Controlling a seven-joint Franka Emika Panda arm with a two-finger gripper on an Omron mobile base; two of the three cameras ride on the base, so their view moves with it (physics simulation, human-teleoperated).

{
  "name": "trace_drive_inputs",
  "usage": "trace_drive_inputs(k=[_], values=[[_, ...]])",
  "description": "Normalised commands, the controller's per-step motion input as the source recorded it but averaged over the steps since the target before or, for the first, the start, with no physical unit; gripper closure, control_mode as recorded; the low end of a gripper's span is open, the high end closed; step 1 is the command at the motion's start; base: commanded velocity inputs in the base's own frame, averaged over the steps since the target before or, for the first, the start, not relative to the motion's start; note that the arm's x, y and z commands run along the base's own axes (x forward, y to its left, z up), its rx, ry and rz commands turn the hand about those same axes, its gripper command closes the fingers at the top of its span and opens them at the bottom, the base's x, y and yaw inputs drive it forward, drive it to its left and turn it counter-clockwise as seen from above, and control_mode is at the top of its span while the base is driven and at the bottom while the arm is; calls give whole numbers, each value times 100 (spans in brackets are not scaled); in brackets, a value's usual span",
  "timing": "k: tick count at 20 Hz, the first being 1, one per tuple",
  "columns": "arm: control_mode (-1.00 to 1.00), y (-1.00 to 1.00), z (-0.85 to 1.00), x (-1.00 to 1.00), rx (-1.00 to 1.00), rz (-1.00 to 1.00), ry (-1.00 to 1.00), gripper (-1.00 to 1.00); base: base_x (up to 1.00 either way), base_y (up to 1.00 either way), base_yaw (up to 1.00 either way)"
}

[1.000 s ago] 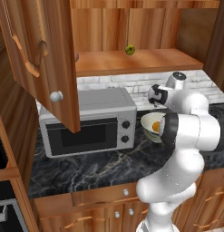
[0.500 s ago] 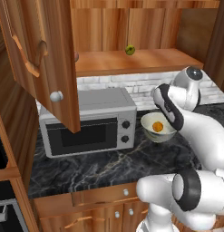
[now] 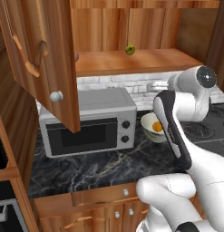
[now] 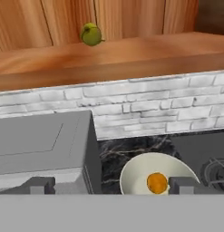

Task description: Open the cabinet. Pick the peach and orange from the cabinet and place them into the bowl. Then close the cabinet.

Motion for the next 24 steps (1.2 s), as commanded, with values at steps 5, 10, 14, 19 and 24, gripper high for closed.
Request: trace_drive_inputs(k=[5,10,14,19,24], values=[[-100,45,100,-65,0,24,-12,-100,0,0,0],[-100,87,95,-5,0,19,-5,-100,0,0,0],[-100,100,33,31,-1,13,0,-100,0,0,0],[-100,99,-5,52,0,12,0,-100,0,0,0],[-100,77,-7,76,-1,2,0,-100,0,0,0]])
